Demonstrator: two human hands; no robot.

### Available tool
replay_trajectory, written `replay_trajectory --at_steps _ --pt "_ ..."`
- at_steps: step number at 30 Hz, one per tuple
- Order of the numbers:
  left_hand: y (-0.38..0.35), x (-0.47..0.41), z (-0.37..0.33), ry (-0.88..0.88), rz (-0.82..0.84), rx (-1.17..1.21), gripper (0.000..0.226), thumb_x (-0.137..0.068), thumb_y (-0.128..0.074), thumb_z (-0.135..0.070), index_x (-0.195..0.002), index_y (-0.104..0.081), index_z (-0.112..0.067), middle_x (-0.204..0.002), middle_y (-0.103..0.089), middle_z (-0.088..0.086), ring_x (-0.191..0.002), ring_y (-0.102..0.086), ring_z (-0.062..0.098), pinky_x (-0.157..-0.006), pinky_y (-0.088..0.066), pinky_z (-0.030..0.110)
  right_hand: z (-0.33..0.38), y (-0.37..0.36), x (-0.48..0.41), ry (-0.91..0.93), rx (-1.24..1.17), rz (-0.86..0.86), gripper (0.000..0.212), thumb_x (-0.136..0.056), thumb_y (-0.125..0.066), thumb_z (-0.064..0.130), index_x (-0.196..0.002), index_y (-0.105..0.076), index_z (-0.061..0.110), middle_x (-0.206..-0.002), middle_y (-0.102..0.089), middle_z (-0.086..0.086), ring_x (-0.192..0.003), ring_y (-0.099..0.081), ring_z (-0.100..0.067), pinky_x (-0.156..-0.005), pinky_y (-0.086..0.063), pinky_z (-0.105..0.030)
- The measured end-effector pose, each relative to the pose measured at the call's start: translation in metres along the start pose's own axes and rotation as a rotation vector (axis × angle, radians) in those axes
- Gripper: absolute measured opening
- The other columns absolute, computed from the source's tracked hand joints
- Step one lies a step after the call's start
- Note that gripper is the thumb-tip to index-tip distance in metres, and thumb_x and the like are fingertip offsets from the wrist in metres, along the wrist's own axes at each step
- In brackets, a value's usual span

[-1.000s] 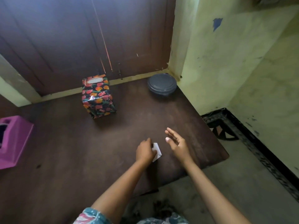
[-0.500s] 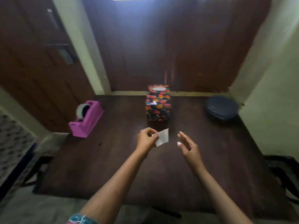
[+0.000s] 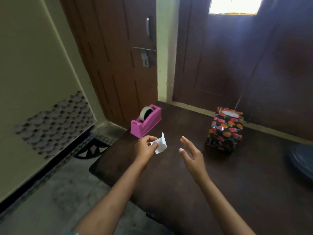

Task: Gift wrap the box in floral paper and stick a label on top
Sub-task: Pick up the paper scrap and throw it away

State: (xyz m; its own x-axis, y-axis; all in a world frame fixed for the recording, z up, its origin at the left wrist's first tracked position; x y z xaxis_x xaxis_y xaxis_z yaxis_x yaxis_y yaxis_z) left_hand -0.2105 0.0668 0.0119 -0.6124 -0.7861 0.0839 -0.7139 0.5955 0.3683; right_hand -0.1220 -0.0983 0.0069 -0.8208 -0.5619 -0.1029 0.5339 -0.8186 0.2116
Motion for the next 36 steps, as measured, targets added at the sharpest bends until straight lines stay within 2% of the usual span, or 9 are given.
replay_trajectory --at_steps 3,13,16,22,27,31,36 --pt "0.018 0.006 0.012 0.040 -0.077 -0.013 0.013 -0.075 -0.064 -0.008 -0.082 -0.069 -0.018 -0.075 -0.067 0.001 -0.065 -0.058 0.013 -0.055 -0.041 0.022 0.000 -0.016 -0.003 0.012 -0.012 0.062 0.045 -0.089 -0.058 0.009 -0.133 -0.050 0.020 -0.131 -0.054 0.006 -0.123 -0.047 -0.002 -0.106 -0.037 -0.024" --pt "0.095 0.021 0.055 0.197 -0.363 0.077 0.016 -0.074 -0.064 -0.004 -0.076 -0.065 -0.020 -0.081 -0.069 0.008 -0.071 -0.059 0.019 -0.064 -0.043 0.025 0.007 -0.102 -0.007 0.031 -0.045 0.364 0.044 -0.090 -0.058 0.010 -0.132 -0.050 0.021 -0.130 -0.053 0.008 -0.122 -0.048 -0.005 -0.105 -0.040 -0.031" --pt "0.113 0.016 0.067 0.220 -0.414 0.096 0.020 -0.074 -0.064 -0.002 -0.074 -0.063 -0.021 -0.080 -0.068 0.009 -0.071 -0.059 0.020 -0.065 -0.044 0.027 0.008 -0.124 -0.013 0.041 -0.045 0.409 0.044 -0.090 -0.058 0.013 -0.133 -0.049 0.022 -0.131 -0.052 0.010 -0.124 -0.047 -0.006 -0.105 -0.040 -0.033" --pt "0.143 -0.019 0.081 0.235 -0.374 0.084 0.012 -0.077 -0.064 -0.002 -0.081 -0.064 -0.013 -0.076 -0.063 0.004 -0.071 -0.058 0.018 -0.059 -0.043 0.023 0.008 -0.169 -0.028 0.061 -0.013 0.420 0.043 -0.091 -0.057 0.017 -0.132 -0.049 0.025 -0.129 -0.052 0.014 -0.123 -0.048 -0.005 -0.106 -0.040 -0.035" --pt "0.189 -0.078 0.101 0.210 -0.287 0.065 0.012 -0.078 -0.064 -0.003 -0.085 -0.065 -0.013 -0.084 -0.067 0.008 -0.078 -0.063 0.021 -0.071 -0.054 0.036 0.009 -0.230 -0.051 0.064 0.019 0.384 0.043 -0.091 -0.057 0.014 -0.132 -0.050 0.023 -0.130 -0.054 0.009 -0.122 -0.049 -0.007 -0.104 -0.041 -0.033" --pt "0.244 -0.133 0.129 0.186 -0.184 0.050 0.013 -0.080 -0.064 -0.003 -0.090 -0.065 -0.012 -0.096 -0.068 0.012 -0.086 -0.063 0.023 -0.074 -0.054 0.037 0.016 -0.301 -0.073 0.025 0.034 0.304 0.043 -0.091 -0.056 0.010 -0.132 -0.049 0.019 -0.132 -0.054 0.004 -0.123 -0.050 -0.010 -0.105 -0.040 -0.032" --pt "0.309 -0.180 0.149 0.152 -0.068 -0.011 0.014 -0.083 -0.063 -0.005 -0.096 -0.066 -0.008 -0.097 -0.067 0.009 -0.089 -0.064 0.023 -0.077 -0.054 0.039 0.034 -0.377 -0.086 -0.070 0.045 0.218 0.043 -0.091 -0.056 0.010 -0.133 -0.049 0.018 -0.133 -0.054 0.000 -0.125 -0.049 -0.014 -0.105 -0.042 -0.038"
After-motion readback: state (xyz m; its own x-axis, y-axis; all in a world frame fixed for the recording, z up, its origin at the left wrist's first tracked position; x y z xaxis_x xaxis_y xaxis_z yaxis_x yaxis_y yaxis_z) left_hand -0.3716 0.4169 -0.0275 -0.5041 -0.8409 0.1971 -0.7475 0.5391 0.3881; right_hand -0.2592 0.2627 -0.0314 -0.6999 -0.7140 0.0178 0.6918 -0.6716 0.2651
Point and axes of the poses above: each hand's wrist, its own x-axis away from the middle knuckle, its own y-axis out of the back of the hand, z = x × y, the point moved 5 cm from there along -x, towards the middle knuckle
